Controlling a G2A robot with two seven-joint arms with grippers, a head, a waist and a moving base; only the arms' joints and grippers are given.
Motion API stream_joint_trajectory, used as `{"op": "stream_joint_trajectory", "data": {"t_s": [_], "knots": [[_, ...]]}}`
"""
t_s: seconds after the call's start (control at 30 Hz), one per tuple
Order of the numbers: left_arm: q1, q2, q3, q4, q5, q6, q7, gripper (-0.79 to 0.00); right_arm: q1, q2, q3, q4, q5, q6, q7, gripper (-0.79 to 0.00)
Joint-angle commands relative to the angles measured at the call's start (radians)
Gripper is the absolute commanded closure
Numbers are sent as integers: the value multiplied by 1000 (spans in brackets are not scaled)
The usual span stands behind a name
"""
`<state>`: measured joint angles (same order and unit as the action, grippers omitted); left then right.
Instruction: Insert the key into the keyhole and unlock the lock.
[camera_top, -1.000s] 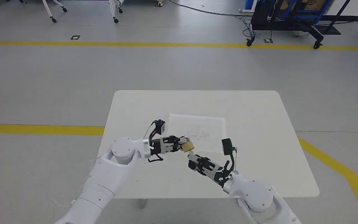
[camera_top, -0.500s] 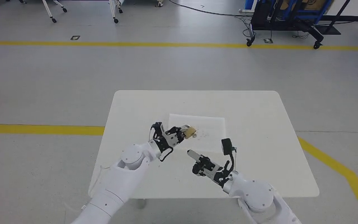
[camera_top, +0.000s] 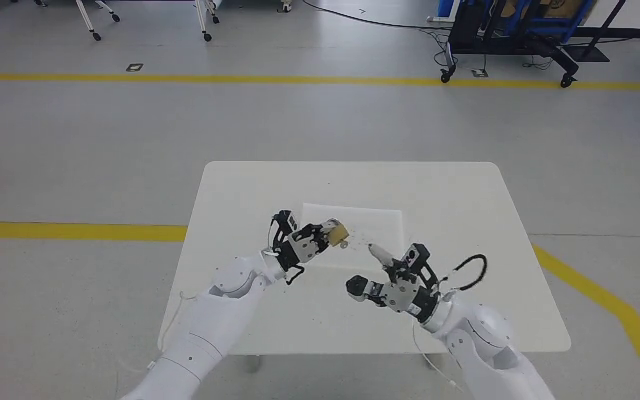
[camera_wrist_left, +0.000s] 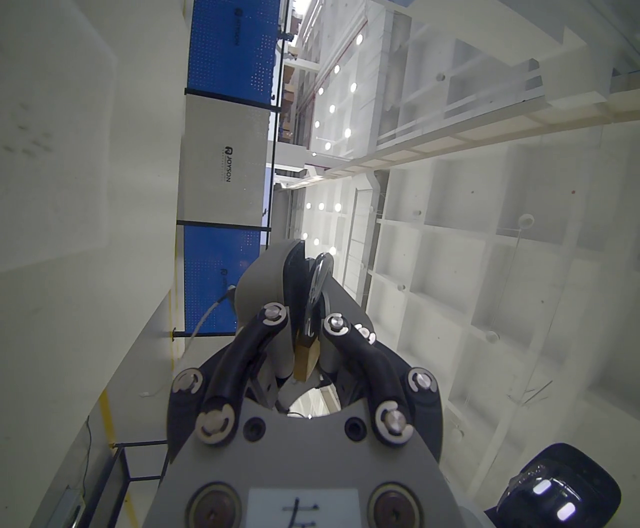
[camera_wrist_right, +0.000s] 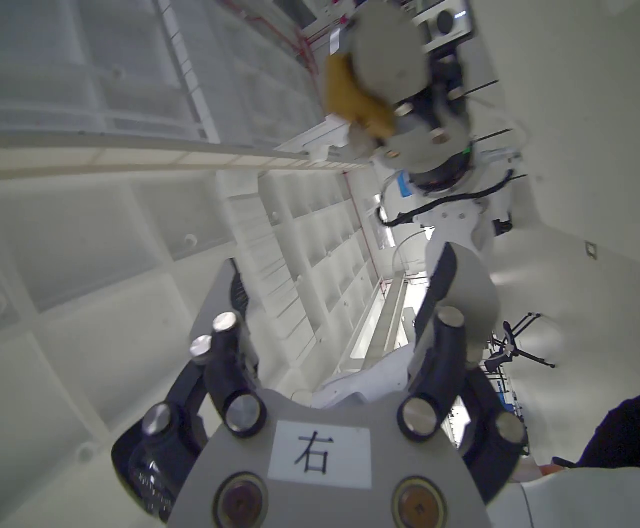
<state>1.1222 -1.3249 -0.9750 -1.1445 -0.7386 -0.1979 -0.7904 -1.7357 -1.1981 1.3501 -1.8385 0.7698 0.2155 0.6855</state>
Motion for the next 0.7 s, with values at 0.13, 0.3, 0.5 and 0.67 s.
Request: {"op": "stream_joint_trajectory", "data": {"t_s": [0.13,0.3,0.5,0.67], "knots": [[4,1,-14,-1,12,-12,-13,0,52,-4,-45,49,13,27,-14,-332],[7,2,-17,-9,26,-13,-24,0,80,-6,-57,80,17,24,-44,-311],[9,1,-18,-14,45,-10,-41,0,104,-8,-65,98,26,22,-65,-317],[8,2,-21,-14,55,-6,-52,0,105,-6,-59,87,30,16,-75,-299]]}}
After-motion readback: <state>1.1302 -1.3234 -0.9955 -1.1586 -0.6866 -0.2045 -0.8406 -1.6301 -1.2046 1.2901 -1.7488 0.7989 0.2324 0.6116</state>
